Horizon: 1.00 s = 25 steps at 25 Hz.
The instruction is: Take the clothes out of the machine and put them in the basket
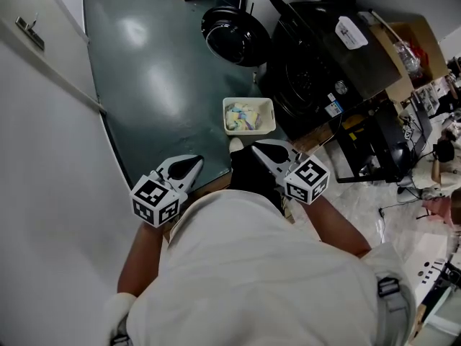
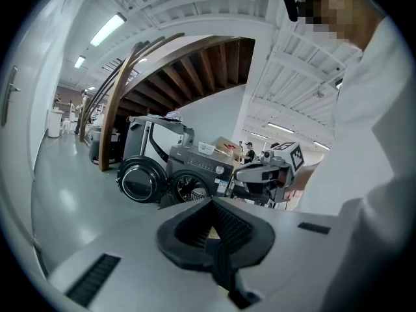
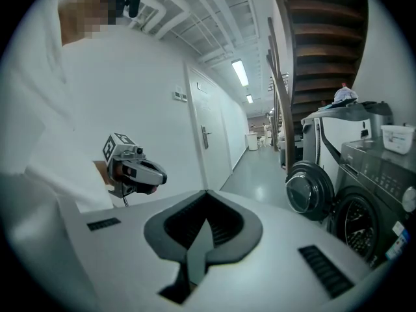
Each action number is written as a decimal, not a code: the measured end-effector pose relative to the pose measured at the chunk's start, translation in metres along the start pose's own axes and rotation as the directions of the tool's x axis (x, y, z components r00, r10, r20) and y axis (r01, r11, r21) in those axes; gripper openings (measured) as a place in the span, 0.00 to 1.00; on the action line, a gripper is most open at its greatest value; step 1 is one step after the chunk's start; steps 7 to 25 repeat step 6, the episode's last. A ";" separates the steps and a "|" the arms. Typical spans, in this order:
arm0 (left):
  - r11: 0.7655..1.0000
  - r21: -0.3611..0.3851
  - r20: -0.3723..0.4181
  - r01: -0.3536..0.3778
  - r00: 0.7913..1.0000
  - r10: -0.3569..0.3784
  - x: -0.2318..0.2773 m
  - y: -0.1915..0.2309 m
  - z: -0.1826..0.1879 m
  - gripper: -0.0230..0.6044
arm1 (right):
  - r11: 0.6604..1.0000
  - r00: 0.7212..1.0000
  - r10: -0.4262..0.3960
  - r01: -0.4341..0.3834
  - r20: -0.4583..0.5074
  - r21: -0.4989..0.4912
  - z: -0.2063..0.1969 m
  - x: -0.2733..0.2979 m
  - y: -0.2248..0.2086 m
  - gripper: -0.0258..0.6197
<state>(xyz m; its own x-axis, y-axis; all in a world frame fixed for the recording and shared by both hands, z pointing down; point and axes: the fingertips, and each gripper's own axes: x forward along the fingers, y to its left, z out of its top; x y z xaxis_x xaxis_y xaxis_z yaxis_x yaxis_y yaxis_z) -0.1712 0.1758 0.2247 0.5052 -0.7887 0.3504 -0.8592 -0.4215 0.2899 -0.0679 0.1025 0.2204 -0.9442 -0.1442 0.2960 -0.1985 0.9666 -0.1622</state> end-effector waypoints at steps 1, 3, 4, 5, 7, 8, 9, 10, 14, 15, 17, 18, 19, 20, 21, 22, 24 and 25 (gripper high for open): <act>1.000 0.000 0.000 0.000 1.000 0.000 0.000 0.001 0.000 0.03 | 1.000 1.000 0.001 -0.001 0.001 -0.003 0.001 0.002 -0.001 0.05; 1.000 0.000 -0.001 -0.003 1.000 0.003 -0.002 0.006 0.001 0.03 | 1.000 1.000 0.002 -0.002 0.005 -0.011 0.006 0.006 -0.002 0.04; 1.000 -0.001 -0.001 -0.006 1.000 0.006 -0.002 0.009 0.002 0.03 | 1.000 1.000 0.003 -0.003 0.007 -0.015 0.008 0.008 -0.003 0.04; 1.000 -0.001 0.000 -0.009 1.000 0.009 -0.002 0.012 0.002 0.03 | 1.000 1.000 0.004 -0.004 0.008 -0.020 0.010 0.010 -0.004 0.04; 1.000 -0.002 0.001 -0.011 1.000 0.011 -0.003 0.014 0.003 0.03 | 1.000 1.000 0.006 -0.005 0.009 -0.025 0.012 0.012 -0.005 0.04; 1.000 -0.002 0.001 -0.011 1.000 0.011 -0.003 0.014 0.003 0.03 | 1.000 1.000 0.006 -0.005 0.009 -0.025 0.012 0.012 -0.005 0.04; 1.000 -0.002 0.001 -0.011 1.000 0.011 -0.003 0.014 0.003 0.03 | 1.000 1.000 0.006 -0.005 0.009 -0.025 0.012 0.012 -0.005 0.04; 1.000 -0.002 0.001 -0.011 1.000 0.011 -0.003 0.014 0.003 0.03 | 1.000 1.000 0.006 -0.005 0.009 -0.025 0.012 0.012 -0.005 0.04; 1.000 -0.002 0.001 -0.011 1.000 0.011 -0.003 0.014 0.003 0.03 | 1.000 1.000 0.006 -0.005 0.009 -0.025 0.012 0.012 -0.005 0.04; 1.000 -0.002 0.001 -0.011 1.000 0.011 -0.003 0.014 0.003 0.03 | 1.000 1.000 0.006 -0.005 0.009 -0.025 0.012 0.012 -0.005 0.04; 1.000 -0.002 0.001 -0.011 1.000 0.011 -0.003 0.014 0.003 0.03 | 1.000 1.000 0.006 -0.005 0.009 -0.025 0.012 0.012 -0.005 0.04; 1.000 -0.002 0.001 -0.011 1.000 0.011 -0.003 0.014 0.003 0.03 | 1.000 1.000 0.006 -0.005 0.009 -0.025 0.012 0.012 -0.005 0.04; 1.000 -0.002 0.001 -0.011 1.000 0.011 -0.003 0.014 0.003 0.03 | 1.000 1.000 0.006 -0.005 0.009 -0.025 0.012 0.012 -0.005 0.04; 1.000 -0.002 0.001 -0.011 1.000 0.011 -0.003 0.014 0.003 0.03 | 1.000 1.000 0.006 -0.005 0.009 -0.025 0.012 0.012 -0.005 0.04; 1.000 -0.002 0.001 -0.011 1.000 0.011 -0.003 0.014 0.003 0.03 | 1.000 1.000 0.006 -0.005 0.009 -0.025 0.012 0.012 -0.005 0.04; 1.000 -0.002 0.001 -0.011 1.000 0.011 -0.003 0.014 0.003 0.03 | 1.000 1.000 0.006 -0.005 0.009 -0.025 0.012 0.012 -0.005 0.04; 1.000 -0.002 0.001 -0.011 1.000 0.011 -0.003 0.014 0.003 0.03 | 1.000 1.000 0.006 -0.005 0.009 -0.025 0.012 0.012 -0.005 0.04; 1.000 -0.002 0.001 -0.011 1.000 0.011 -0.003 0.014 0.003 0.03 | 1.000 1.000 0.006 -0.005 0.009 -0.025 0.012 0.012 -0.005 0.04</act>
